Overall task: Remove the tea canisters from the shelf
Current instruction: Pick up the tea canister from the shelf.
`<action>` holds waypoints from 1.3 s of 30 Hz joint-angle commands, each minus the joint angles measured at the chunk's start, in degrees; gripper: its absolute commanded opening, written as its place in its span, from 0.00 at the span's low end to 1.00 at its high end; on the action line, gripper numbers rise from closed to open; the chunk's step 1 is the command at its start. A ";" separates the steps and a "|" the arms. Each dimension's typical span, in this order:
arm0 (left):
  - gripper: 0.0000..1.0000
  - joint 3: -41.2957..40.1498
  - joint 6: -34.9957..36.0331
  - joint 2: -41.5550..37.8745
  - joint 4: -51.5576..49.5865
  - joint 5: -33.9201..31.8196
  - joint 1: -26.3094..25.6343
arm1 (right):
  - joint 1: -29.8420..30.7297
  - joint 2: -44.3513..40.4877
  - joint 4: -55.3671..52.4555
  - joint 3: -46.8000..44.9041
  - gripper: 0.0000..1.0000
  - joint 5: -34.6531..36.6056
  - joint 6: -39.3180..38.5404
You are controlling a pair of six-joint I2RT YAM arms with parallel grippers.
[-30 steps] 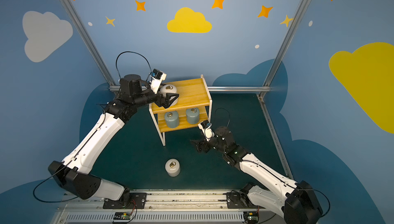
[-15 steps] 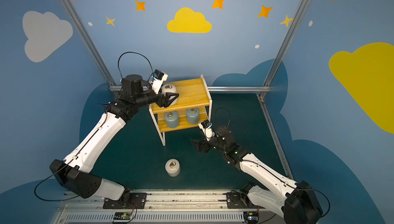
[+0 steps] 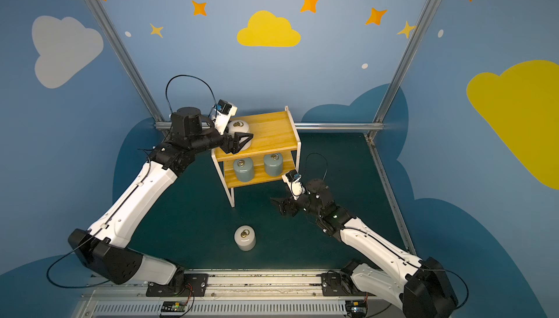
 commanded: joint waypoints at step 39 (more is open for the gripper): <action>0.54 -26.32 -7.51 -36.26 -4.35 -13.97 -2.06 | -5.44 -4.41 -1.73 1.17 0.89 -3.01 -2.73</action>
